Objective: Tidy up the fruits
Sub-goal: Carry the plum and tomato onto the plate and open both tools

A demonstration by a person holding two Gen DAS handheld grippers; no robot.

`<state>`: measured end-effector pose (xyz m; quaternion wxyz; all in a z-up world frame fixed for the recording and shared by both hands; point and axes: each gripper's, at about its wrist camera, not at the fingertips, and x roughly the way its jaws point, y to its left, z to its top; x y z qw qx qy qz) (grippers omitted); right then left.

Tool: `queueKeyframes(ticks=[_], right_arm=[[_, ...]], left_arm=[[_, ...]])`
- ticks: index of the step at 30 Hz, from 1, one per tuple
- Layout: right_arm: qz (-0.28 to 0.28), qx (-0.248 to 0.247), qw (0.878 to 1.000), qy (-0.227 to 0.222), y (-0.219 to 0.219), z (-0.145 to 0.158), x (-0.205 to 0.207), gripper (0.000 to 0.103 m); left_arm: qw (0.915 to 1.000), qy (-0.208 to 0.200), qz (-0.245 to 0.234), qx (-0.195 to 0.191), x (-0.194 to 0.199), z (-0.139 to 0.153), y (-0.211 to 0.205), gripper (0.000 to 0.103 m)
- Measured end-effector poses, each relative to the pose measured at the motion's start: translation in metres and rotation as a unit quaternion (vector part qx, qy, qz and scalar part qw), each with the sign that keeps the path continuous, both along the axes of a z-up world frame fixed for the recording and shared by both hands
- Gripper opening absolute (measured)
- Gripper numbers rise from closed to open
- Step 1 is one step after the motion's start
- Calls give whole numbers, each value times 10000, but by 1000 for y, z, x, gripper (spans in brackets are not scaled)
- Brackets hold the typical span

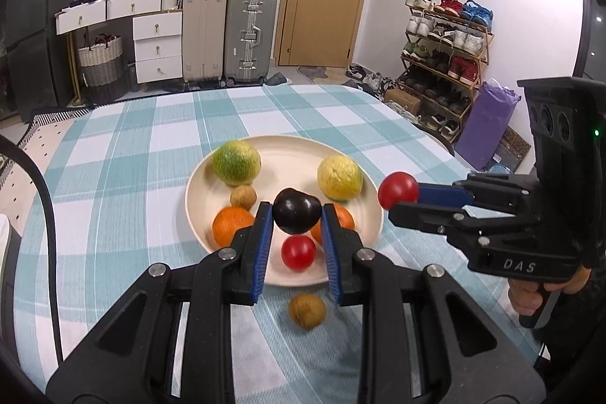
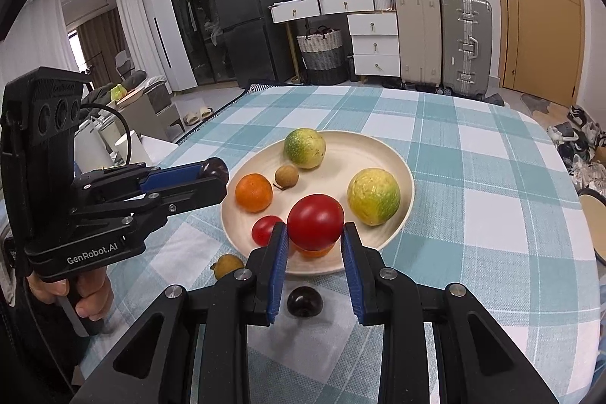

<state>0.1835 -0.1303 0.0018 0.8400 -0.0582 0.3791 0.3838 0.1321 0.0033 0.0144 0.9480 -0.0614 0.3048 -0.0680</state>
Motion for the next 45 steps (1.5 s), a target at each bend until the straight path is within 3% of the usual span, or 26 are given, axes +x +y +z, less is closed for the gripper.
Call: queueKeyframes(ticks=[22, 45], right_arm=[[-53, -69, 9999, 109, 25, -8, 29, 29], [-47, -287, 9992, 278, 41, -29, 47, 29]], left_arm=[[9996, 234, 122, -90, 60, -25, 9, 23], [9989, 391, 7, 247, 69, -39, -2, 23]])
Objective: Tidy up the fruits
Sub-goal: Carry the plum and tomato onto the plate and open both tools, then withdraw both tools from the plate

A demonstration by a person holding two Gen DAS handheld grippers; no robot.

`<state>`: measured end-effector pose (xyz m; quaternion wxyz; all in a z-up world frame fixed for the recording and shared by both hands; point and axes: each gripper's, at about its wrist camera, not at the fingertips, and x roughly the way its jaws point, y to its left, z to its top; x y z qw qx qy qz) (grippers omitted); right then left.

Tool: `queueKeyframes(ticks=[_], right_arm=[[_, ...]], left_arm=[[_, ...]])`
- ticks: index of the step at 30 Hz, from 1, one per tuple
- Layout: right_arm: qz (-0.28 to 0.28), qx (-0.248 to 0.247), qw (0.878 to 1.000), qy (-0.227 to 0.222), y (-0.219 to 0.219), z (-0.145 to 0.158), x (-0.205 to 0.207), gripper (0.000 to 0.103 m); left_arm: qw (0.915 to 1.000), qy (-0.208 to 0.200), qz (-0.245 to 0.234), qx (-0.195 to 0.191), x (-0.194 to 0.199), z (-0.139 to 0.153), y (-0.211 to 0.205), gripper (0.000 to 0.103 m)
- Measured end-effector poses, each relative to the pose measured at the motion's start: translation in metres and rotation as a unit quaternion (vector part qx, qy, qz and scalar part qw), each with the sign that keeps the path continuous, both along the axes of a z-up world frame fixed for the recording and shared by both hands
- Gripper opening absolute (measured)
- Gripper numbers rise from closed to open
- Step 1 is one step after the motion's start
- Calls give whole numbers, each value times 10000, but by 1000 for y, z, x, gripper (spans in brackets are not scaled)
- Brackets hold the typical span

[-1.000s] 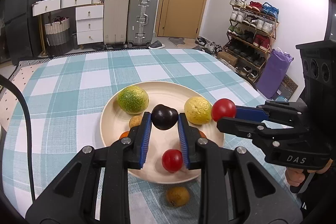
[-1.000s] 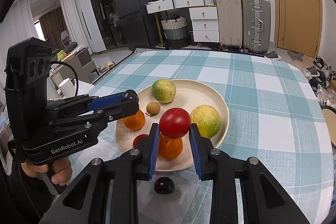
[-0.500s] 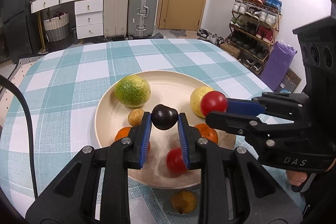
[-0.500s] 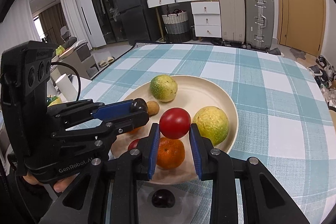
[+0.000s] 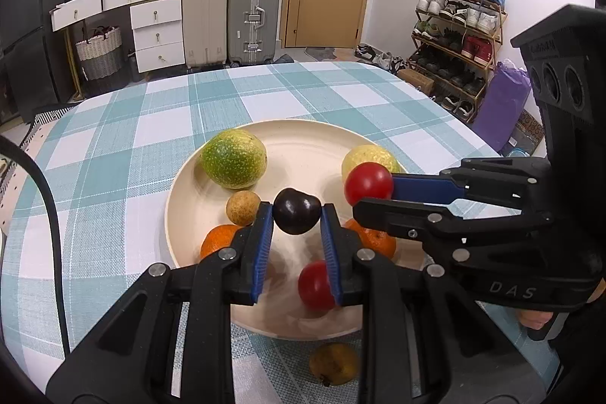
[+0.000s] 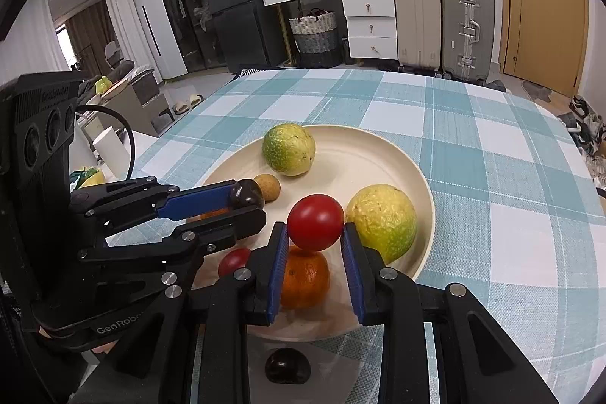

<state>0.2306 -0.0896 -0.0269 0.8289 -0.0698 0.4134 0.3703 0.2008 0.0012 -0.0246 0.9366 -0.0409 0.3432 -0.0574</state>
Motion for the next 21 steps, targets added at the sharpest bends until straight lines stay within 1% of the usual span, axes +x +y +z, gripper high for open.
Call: queueKeyframes(ticks=[7, 10, 12, 13, 14, 15, 16, 17, 18, 19, 21], right_arm=[[-70, -96, 9999, 66, 0, -1, 0, 30], [-108, -47, 9999, -60, -4, 7, -5, 30], [-140, 24, 9999, -41, -10, 14, -8, 38], [-181, 34, 9998, -40, -12, 16, -9, 40], [-243, 60, 9997, -80, -16, 19, -11, 45], [-255, 70, 9996, -101, -19, 21, -12, 50], [-276, 67, 9995, -137, -22, 24, -13, 52], [-311, 57, 9994, -164, -25, 25, -14, 58], [-354, 34, 9992, -187, -28, 26, -16, 68], [-385, 29, 9991, -199, -31, 26, -16, 72], [-466, 100, 9987, -175, -39, 27, -19, 87]], left_arm=[[10000, 41, 52, 9, 0, 0, 1, 23], [9999, 17, 95, -39, -1, 1, 4, 23], [9999, -30, 99, -49, -3, 4, 4, 25], [9999, -60, 98, -51, -5, 5, 4, 28], [9999, -102, 96, -84, -7, 7, 5, 37], [9998, -131, 117, -113, -9, 8, 6, 49], [9997, -131, 157, -140, -10, 9, 7, 56], [9996, -109, 193, -175, -12, 10, 9, 69], [9994, -109, 231, -218, -15, 11, 11, 78], [9993, -119, 261, -229, -18, 13, 12, 80], [9992, -138, 330, -177, -25, 16, 13, 83]])
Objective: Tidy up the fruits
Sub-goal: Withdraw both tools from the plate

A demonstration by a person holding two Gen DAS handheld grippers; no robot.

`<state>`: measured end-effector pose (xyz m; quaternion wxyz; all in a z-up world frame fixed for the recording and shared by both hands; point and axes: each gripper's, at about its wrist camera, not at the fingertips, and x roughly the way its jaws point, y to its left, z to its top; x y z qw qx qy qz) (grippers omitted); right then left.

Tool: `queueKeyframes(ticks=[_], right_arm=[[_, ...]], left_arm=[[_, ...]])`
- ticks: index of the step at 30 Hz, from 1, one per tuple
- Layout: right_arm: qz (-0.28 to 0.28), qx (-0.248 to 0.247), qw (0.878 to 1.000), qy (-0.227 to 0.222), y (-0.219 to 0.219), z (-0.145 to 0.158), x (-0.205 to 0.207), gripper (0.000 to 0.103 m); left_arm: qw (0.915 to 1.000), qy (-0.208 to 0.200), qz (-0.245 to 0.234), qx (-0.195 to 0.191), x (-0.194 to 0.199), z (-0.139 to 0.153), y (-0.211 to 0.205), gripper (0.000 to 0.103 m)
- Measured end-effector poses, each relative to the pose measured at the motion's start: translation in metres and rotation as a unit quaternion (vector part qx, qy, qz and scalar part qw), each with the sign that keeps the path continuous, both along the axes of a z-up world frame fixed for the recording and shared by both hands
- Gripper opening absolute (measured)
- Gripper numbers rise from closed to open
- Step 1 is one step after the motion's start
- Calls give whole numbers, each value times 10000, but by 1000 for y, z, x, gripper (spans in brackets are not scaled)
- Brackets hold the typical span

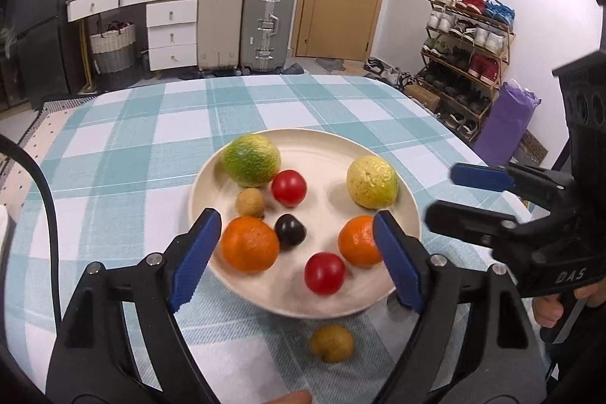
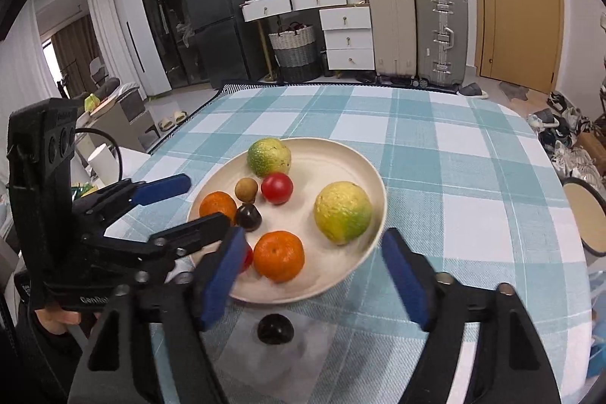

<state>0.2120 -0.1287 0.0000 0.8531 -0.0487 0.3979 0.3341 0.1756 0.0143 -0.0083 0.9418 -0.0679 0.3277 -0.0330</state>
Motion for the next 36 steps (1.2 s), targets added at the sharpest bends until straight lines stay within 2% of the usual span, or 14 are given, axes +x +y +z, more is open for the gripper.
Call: queueKeyframes(ticks=[4, 5, 6, 13, 20, 31, 36], right_arm=[[-97, 52, 9999, 51, -12, -1, -6, 97], [-102, 38, 9999, 71, -14, -1, -7, 99], [-74, 42, 9999, 96, -16, -1, -10, 99], [81, 27, 9999, -112, -23, 7, -28, 103], [40, -92, 9999, -37, -26, -6, -34, 103], [167, -436, 9989, 86, -15, -24, -40, 103], [231, -416, 9985, 260, -15, -32, -38, 103]], left_arm=[[9998, 6, 121, 171, -17, 5, 1, 92], [9997, 4, 166, 178, -22, 6, 2, 100], [9996, -11, 233, 178, -28, 7, 3, 102], [9988, -77, 443, 207, -60, 13, 7, 102], [9987, -78, 418, 294, -80, 14, 2, 102], [9987, 215, 201, 418, -74, -6, -12, 102], [9982, 417, 178, 392, -68, -15, -13, 102]])
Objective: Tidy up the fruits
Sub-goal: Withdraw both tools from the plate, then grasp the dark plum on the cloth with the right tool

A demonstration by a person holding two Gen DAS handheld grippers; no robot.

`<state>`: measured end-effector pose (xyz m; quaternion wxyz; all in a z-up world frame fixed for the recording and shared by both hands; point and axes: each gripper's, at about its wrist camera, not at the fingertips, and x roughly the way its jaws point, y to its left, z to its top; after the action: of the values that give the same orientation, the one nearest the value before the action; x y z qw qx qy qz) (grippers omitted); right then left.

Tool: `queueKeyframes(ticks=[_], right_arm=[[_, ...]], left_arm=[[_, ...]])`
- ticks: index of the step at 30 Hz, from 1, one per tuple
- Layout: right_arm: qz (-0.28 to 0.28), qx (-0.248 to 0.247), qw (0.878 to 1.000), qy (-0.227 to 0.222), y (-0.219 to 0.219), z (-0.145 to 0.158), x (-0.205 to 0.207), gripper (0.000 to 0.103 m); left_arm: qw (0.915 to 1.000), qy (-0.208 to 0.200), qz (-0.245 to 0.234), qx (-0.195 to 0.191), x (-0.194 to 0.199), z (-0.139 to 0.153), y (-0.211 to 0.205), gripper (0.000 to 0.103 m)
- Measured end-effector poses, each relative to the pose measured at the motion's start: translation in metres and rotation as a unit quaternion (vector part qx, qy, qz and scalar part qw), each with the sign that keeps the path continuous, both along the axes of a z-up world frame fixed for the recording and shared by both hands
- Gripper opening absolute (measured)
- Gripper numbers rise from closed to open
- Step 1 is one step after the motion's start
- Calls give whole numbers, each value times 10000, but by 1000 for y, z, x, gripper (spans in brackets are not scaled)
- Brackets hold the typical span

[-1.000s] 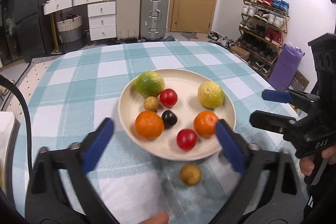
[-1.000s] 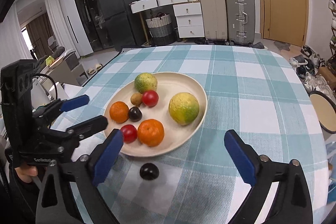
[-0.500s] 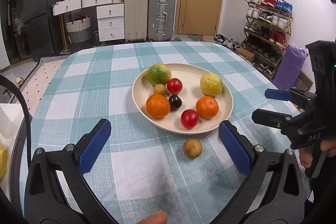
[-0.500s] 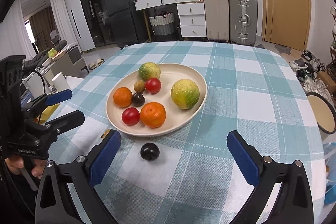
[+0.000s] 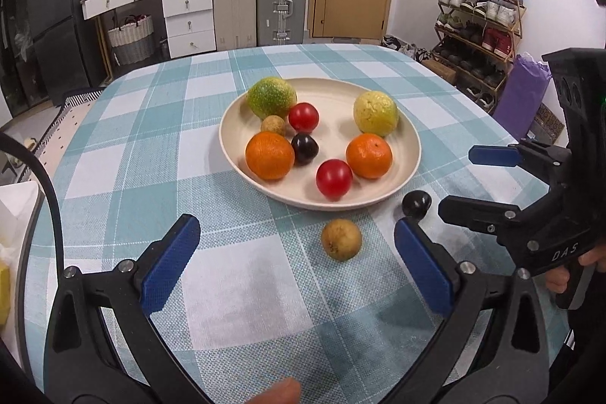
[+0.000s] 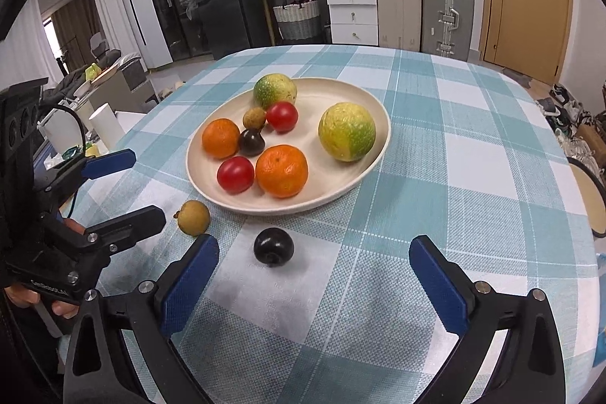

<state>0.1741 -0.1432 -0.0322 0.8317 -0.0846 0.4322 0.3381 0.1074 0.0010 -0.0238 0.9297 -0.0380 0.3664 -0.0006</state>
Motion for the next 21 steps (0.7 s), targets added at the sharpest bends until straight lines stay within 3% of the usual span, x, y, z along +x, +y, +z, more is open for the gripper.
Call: queueKeyframes(ticks=[13, 21], right_arm=[[148, -62, 9998, 107, 8, -9, -2, 101], [320, -148, 9990, 279, 15, -19, -4, 76]], left_arm=[[9997, 244, -58, 22, 9, -12, -4, 102], [9994, 336, -39, -4, 12, -16, -2, 102]])
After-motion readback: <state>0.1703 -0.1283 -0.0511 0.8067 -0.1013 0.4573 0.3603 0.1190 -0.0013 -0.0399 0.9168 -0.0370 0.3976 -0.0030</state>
